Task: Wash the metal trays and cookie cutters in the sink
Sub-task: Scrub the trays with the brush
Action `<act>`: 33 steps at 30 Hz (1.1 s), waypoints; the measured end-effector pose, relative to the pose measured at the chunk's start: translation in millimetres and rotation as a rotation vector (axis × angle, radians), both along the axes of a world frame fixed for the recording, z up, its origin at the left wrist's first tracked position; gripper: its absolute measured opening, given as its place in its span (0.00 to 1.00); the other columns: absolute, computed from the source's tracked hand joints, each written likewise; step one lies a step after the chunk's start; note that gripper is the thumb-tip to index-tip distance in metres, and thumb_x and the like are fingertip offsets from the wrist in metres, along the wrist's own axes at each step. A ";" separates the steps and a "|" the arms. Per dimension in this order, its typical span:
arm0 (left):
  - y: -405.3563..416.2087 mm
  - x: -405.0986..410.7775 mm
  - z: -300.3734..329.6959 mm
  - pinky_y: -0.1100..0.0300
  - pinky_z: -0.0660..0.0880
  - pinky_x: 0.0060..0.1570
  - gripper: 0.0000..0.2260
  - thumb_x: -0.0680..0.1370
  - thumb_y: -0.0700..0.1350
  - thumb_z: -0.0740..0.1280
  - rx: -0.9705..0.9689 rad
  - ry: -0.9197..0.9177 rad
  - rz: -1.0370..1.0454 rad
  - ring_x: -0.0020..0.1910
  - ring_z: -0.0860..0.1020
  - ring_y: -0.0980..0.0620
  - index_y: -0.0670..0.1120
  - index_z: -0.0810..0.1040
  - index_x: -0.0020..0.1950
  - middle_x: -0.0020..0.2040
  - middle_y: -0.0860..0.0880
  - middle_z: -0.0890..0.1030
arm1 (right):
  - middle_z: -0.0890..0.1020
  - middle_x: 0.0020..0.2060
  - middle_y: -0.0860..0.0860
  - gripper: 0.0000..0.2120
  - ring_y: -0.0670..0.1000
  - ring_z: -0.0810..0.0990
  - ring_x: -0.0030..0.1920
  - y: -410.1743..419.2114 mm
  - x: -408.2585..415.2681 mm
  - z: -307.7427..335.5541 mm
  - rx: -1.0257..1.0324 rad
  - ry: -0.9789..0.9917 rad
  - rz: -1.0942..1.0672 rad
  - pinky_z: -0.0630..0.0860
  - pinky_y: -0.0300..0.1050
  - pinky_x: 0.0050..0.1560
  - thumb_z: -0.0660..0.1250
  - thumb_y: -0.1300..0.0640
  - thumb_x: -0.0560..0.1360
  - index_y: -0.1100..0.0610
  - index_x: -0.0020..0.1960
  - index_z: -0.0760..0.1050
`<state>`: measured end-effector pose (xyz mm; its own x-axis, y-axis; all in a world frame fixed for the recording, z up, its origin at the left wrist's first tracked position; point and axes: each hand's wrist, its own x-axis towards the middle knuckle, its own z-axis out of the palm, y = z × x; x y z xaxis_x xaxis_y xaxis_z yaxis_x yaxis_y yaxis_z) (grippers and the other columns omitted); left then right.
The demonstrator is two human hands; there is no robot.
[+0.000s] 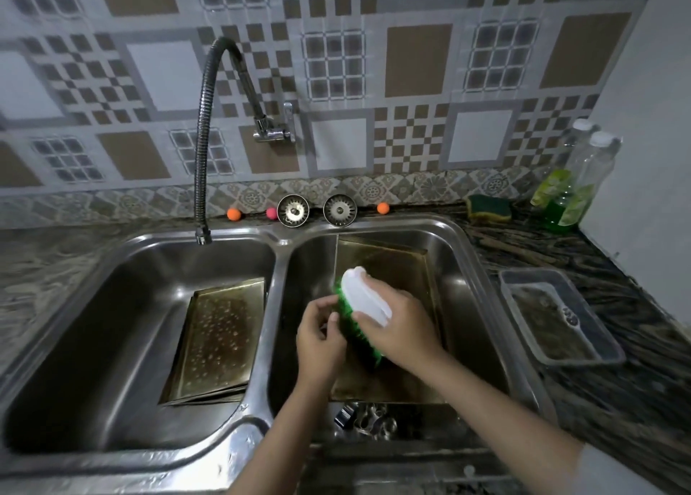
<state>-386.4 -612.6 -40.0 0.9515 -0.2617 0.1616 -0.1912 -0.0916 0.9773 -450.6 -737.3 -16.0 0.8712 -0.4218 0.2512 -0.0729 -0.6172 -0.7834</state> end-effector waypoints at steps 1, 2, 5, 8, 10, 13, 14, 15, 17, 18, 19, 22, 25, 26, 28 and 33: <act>5.9 0.8 -0.6 0.58 0.76 0.51 0.13 0.78 0.34 0.62 -0.005 -0.001 -0.003 0.50 0.79 0.56 0.51 0.77 0.52 0.50 0.51 0.81 | 0.79 0.62 0.52 0.31 0.52 0.77 0.61 -12.7 -1.5 -1.3 -0.012 -0.002 -0.034 0.76 0.51 0.58 0.71 0.50 0.71 0.47 0.72 0.67; 10.3 -0.4 -0.7 0.58 0.77 0.51 0.12 0.78 0.34 0.62 -0.008 -0.007 -0.021 0.51 0.79 0.55 0.51 0.77 0.52 0.51 0.51 0.81 | 0.79 0.61 0.53 0.31 0.54 0.78 0.60 -29.9 0.3 -0.6 -0.002 0.016 -0.112 0.77 0.50 0.57 0.72 0.51 0.72 0.48 0.72 0.67; 6.8 -10.9 3.7 0.61 0.76 0.49 0.12 0.78 0.35 0.62 0.000 -0.047 -0.084 0.50 0.79 0.56 0.51 0.77 0.53 0.51 0.52 0.81 | 0.79 0.62 0.55 0.29 0.55 0.77 0.61 -54.6 9.0 10.7 0.090 0.028 -0.341 0.76 0.49 0.58 0.71 0.53 0.72 0.52 0.72 0.68; -2.4 -8.0 12.3 0.63 0.75 0.51 0.11 0.77 0.36 0.62 -0.026 -0.074 -0.083 0.51 0.79 0.58 0.50 0.77 0.53 0.50 0.52 0.81 | 0.79 0.63 0.50 0.30 0.50 0.77 0.62 -5.6 4.6 13.6 0.118 -0.084 -0.171 0.75 0.48 0.61 0.72 0.51 0.70 0.50 0.71 0.69; 1.6 3.7 15.3 0.61 0.76 0.52 0.12 0.78 0.36 0.62 -0.051 -0.045 -0.044 0.52 0.79 0.56 0.52 0.77 0.52 0.50 0.51 0.81 | 0.79 0.63 0.48 0.31 0.47 0.77 0.62 11.3 -12.3 10.5 0.099 -0.094 -0.033 0.75 0.46 0.61 0.72 0.50 0.69 0.47 0.71 0.69; 11.3 9.1 16.9 0.57 0.76 0.53 0.12 0.78 0.35 0.62 -0.064 -0.056 -0.056 0.53 0.79 0.53 0.52 0.77 0.52 0.51 0.50 0.81 | 0.79 0.60 0.52 0.31 0.52 0.79 0.58 -26.9 -11.6 13.9 0.049 -0.062 -0.165 0.79 0.52 0.56 0.72 0.51 0.71 0.47 0.72 0.67; 10.0 4.4 18.8 0.58 0.76 0.52 0.12 0.78 0.35 0.62 -0.065 -0.067 -0.087 0.53 0.80 0.53 0.50 0.77 0.53 0.51 0.49 0.82 | 0.79 0.60 0.54 0.31 0.54 0.78 0.58 -41.7 -6.1 19.4 0.054 -0.048 -0.263 0.79 0.53 0.55 0.72 0.52 0.72 0.49 0.73 0.66; 5.9 -1.8 20.1 0.60 0.76 0.52 0.11 0.78 0.34 0.62 -0.061 -0.081 -0.119 0.52 0.80 0.54 0.48 0.78 0.54 0.51 0.49 0.81 | 0.79 0.61 0.55 0.31 0.55 0.78 0.59 -48.7 -0.3 24.7 0.071 -0.058 -0.333 0.79 0.53 0.55 0.71 0.53 0.73 0.51 0.73 0.66; -2.8 -10.6 23.9 0.63 0.76 0.49 0.11 0.78 0.34 0.62 -0.045 -0.100 -0.149 0.49 0.79 0.57 0.47 0.78 0.54 0.50 0.51 0.81 | 0.78 0.62 0.54 0.31 0.53 0.79 0.58 -32.9 8.3 30.6 0.075 -0.123 -0.313 0.79 0.51 0.54 0.71 0.53 0.73 0.51 0.73 0.65; -4.6 -10.6 25.3 0.64 0.76 0.50 0.11 0.78 0.33 0.62 -0.045 -0.097 -0.142 0.49 0.79 0.58 0.47 0.78 0.54 0.50 0.51 0.81 | 0.78 0.63 0.53 0.31 0.50 0.79 0.56 -16.9 8.0 29.7 0.060 -0.152 -0.228 0.79 0.48 0.54 0.71 0.52 0.72 0.50 0.73 0.66; -3.6 -7.8 25.8 0.63 0.76 0.51 0.11 0.78 0.33 0.62 -0.055 -0.089 -0.126 0.50 0.79 0.58 0.47 0.78 0.54 0.50 0.52 0.81 | 0.78 0.63 0.51 0.32 0.48 0.79 0.57 -3.7 3.8 25.9 0.051 -0.158 -0.132 0.78 0.46 0.55 0.71 0.50 0.71 0.48 0.73 0.66; 10.6 -1.3 24.4 0.63 0.76 0.52 0.12 0.78 0.33 0.62 -0.054 -0.090 -0.109 0.51 0.79 0.58 0.49 0.78 0.53 0.50 0.52 0.81 | 0.79 0.62 0.50 0.31 0.50 0.79 0.58 -16.9 -8.0 16.5 0.032 -0.131 -0.072 0.79 0.48 0.55 0.72 0.50 0.71 0.47 0.72 0.67; 12.7 -14.1 25.5 0.68 0.75 0.46 0.11 0.78 0.34 0.62 -0.004 -0.104 -0.167 0.47 0.79 0.60 0.47 0.78 0.54 0.49 0.52 0.81 | 0.81 0.57 0.55 0.30 0.53 0.81 0.51 -44.6 0.0 16.7 0.053 -0.100 -0.294 0.79 0.47 0.48 0.72 0.52 0.72 0.51 0.72 0.68; 10.5 -17.9 26.1 0.69 0.75 0.44 0.11 0.78 0.34 0.62 0.009 -0.111 -0.180 0.46 0.79 0.61 0.47 0.78 0.55 0.48 0.52 0.81 | 0.81 0.58 0.54 0.30 0.51 0.80 0.52 -36.0 2.0 16.7 0.054 -0.123 -0.282 0.78 0.44 0.50 0.71 0.52 0.72 0.52 0.72 0.68; 9.0 -18.2 26.4 0.70 0.74 0.45 0.11 0.78 0.33 0.62 0.010 -0.114 -0.176 0.47 0.79 0.62 0.46 0.77 0.54 0.48 0.53 0.81 | 0.78 0.63 0.51 0.30 0.47 0.77 0.61 -6.3 3.2 16.2 0.046 -0.159 -0.154 0.74 0.42 0.60 0.72 0.52 0.71 0.52 0.71 0.69; 16.1 -16.7 20.7 0.67 0.75 0.44 0.12 0.78 0.34 0.62 0.043 -0.119 -0.180 0.44 0.79 0.59 0.48 0.77 0.54 0.48 0.54 0.81 | 0.78 0.64 0.50 0.30 0.50 0.77 0.62 -26.8 13.8 18.4 0.044 -0.151 -0.232 0.77 0.50 0.60 0.72 0.52 0.71 0.52 0.71 0.69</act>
